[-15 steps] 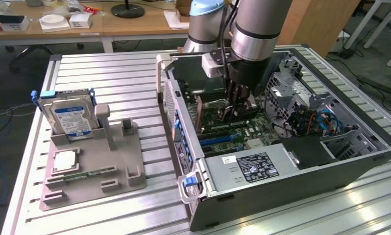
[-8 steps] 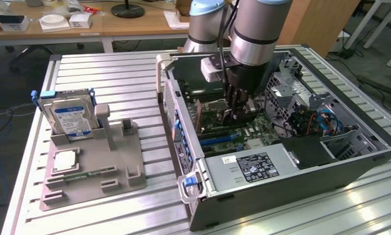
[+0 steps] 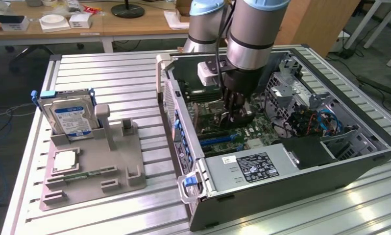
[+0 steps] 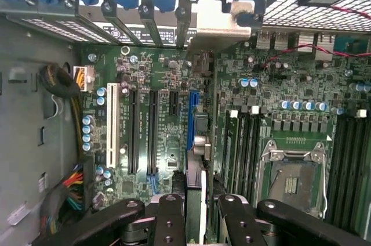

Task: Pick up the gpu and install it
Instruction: 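Insert the gpu into the slot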

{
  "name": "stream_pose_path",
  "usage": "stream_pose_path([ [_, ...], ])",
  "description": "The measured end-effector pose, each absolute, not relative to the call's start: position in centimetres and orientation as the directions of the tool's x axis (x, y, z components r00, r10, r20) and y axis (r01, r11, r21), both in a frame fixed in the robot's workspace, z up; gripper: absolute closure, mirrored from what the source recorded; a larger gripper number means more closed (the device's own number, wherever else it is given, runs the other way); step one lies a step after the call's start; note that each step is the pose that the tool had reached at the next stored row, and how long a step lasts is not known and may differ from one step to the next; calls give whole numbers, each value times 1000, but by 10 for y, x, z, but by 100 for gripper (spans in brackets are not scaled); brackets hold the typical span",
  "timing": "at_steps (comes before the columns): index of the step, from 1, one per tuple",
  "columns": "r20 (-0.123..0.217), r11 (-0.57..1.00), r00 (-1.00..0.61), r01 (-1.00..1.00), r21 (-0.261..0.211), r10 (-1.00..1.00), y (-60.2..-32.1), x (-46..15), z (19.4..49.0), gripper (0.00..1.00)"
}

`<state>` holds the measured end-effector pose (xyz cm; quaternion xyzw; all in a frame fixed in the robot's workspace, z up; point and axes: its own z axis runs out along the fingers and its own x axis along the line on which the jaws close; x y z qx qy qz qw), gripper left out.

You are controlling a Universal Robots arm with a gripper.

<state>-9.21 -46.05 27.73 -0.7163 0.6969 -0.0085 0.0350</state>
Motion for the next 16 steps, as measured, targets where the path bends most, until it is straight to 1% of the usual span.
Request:
stream_pose_path([
  [16, -36, -26, 29, -998, -62, -999, -461, -102, 257, 73],
])
